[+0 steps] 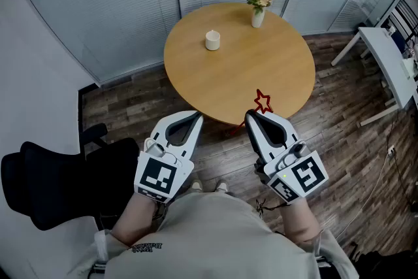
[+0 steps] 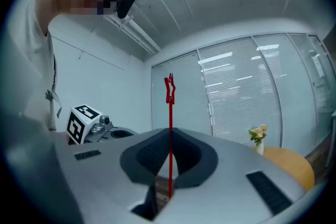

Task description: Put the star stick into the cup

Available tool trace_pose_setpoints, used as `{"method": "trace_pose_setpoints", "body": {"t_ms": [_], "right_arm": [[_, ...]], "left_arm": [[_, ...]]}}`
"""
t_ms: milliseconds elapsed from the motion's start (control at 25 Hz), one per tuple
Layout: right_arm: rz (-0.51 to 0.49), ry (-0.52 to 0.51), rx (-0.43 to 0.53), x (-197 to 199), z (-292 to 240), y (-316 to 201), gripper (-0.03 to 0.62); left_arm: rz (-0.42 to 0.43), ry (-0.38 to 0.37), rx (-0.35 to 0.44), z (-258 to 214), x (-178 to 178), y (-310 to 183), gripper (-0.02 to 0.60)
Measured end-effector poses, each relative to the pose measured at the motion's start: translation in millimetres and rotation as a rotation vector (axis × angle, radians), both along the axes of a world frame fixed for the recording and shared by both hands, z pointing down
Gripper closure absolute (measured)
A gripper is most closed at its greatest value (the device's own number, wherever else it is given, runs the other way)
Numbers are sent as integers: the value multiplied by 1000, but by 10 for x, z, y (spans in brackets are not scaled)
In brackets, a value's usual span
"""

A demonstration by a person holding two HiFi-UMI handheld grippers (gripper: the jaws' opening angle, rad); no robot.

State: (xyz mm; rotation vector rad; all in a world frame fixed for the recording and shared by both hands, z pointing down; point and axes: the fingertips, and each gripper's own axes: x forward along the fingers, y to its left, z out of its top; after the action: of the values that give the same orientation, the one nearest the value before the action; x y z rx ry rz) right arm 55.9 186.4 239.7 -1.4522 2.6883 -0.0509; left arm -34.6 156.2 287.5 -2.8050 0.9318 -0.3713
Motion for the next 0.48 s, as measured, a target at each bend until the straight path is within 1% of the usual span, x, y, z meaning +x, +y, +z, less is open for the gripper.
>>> {"method": "trace_pose_setpoints", "body": {"t_ms": [240, 480], "right_arm": [[14, -18, 1, -2, -3, 11, 563], [13, -15, -9, 21, 35, -3, 563]], "left_arm": [[3, -6, -3, 22, -7, 22, 560], [-6, -5, -1, 37, -10, 23, 560]]}}
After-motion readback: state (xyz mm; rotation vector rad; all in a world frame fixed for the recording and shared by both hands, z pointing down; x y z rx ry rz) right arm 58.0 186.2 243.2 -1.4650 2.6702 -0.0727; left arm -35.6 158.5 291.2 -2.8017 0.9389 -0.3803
